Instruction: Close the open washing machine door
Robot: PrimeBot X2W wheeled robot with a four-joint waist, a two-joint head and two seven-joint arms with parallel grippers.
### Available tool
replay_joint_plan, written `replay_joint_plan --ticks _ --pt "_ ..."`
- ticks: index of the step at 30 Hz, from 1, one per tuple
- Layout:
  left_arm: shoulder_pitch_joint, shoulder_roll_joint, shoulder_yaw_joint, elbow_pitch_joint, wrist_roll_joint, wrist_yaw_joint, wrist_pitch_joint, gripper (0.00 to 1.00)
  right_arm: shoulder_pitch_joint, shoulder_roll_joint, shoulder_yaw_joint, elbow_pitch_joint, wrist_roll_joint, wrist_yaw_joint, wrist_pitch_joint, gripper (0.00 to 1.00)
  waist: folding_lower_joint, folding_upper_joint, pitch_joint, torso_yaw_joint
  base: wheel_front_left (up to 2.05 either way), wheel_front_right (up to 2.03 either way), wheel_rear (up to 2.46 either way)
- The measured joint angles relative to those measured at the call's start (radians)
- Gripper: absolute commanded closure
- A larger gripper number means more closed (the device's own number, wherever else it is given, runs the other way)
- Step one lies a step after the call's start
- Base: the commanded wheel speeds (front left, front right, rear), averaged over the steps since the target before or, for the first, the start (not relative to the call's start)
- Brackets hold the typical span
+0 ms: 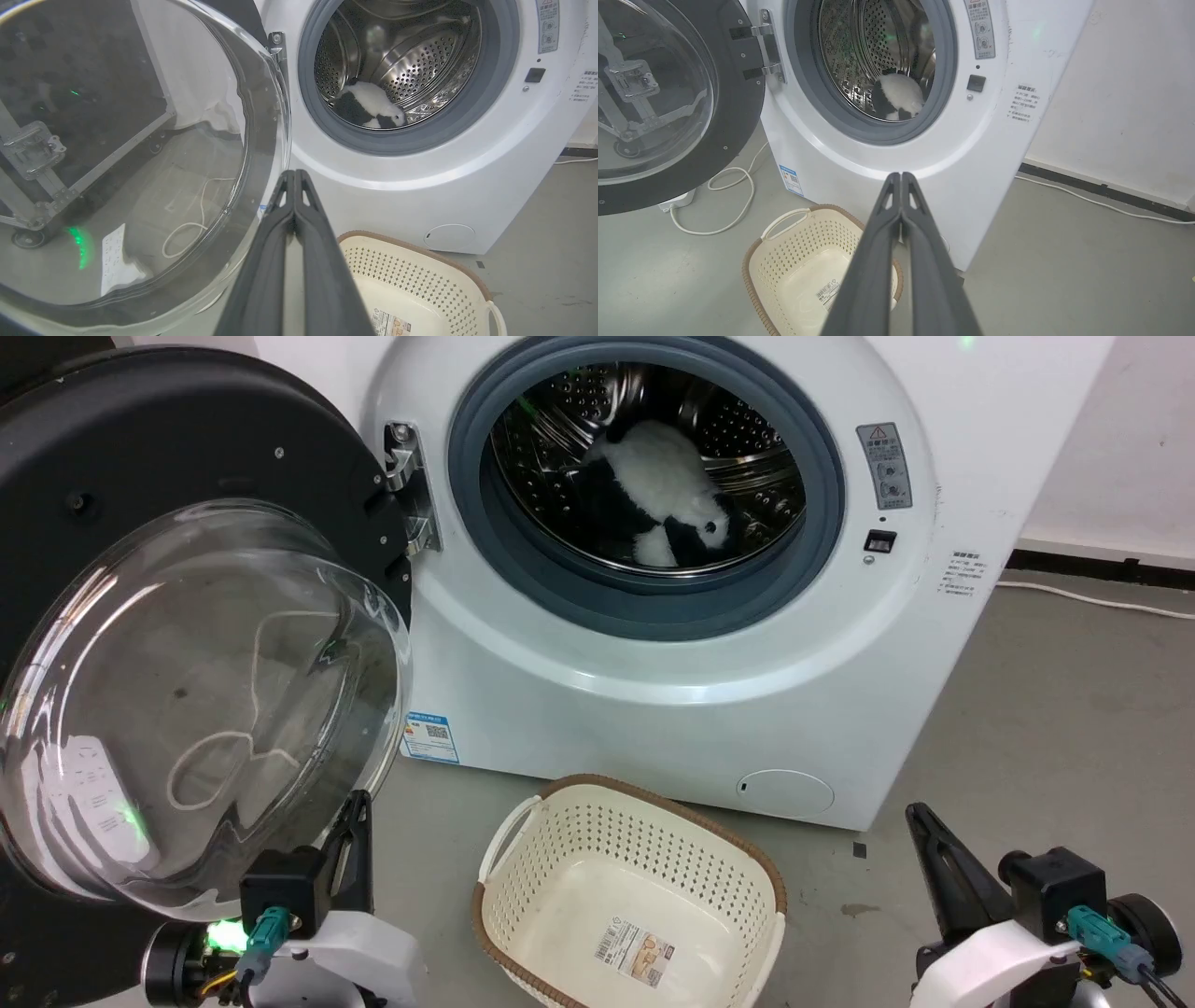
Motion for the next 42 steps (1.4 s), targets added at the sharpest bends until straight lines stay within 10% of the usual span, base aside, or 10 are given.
replay_joint_plan --ticks 26,27,42 --pt "0.0 0.0 0.0 0.0 0.0 0.0 0.0 1.0 0.0 0.0 0.0 0.0 0.0 0.0 0.0 1.0 0.0 0.0 0.0 0.0 0.0 0.0 0.0" --pt "0.0 0.0 0.0 0.0 0.0 0.0 0.0 0.0 0.0 0.0 0.0 0.0 0.0 0.0 0.0 0.0 0.0 0.0 0.0 0.0 0.0 0.0 0.0" --pt "0.0 0.0 -0.019 0.008 -0.021 0.002 -0.011 0.0 0.002 0.0 0.004 0.013 0.023 0.0 -0.012 0.0 0.0 0.0 0.001 0.0 0.0 0.0 0.0"
